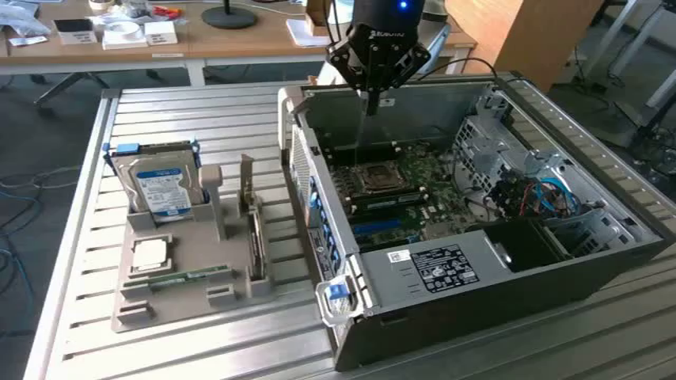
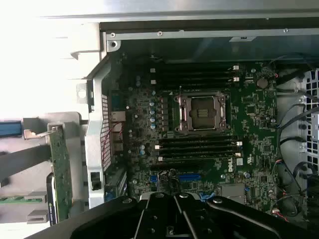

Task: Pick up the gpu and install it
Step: 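Reach for the gpu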

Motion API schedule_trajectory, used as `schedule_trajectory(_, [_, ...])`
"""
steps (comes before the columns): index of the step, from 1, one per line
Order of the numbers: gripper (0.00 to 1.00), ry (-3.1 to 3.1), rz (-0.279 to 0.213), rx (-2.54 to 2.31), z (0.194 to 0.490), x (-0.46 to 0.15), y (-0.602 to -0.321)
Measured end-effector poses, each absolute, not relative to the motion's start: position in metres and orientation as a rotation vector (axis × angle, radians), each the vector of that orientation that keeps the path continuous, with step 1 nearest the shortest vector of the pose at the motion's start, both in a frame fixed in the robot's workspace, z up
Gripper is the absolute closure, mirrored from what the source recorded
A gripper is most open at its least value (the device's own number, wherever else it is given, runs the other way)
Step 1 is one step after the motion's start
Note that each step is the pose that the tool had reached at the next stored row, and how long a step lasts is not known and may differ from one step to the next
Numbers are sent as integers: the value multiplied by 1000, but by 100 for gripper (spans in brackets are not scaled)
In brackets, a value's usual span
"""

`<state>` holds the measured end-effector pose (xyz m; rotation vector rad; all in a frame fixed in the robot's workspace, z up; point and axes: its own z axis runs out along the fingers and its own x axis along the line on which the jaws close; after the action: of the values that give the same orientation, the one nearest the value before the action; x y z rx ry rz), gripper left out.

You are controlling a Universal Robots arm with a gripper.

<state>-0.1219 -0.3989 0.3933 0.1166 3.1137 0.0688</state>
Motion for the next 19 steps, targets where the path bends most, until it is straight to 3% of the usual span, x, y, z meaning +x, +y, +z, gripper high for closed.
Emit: schedule_trajectory(19, [89, 3114, 77, 117, 393, -125, -399])
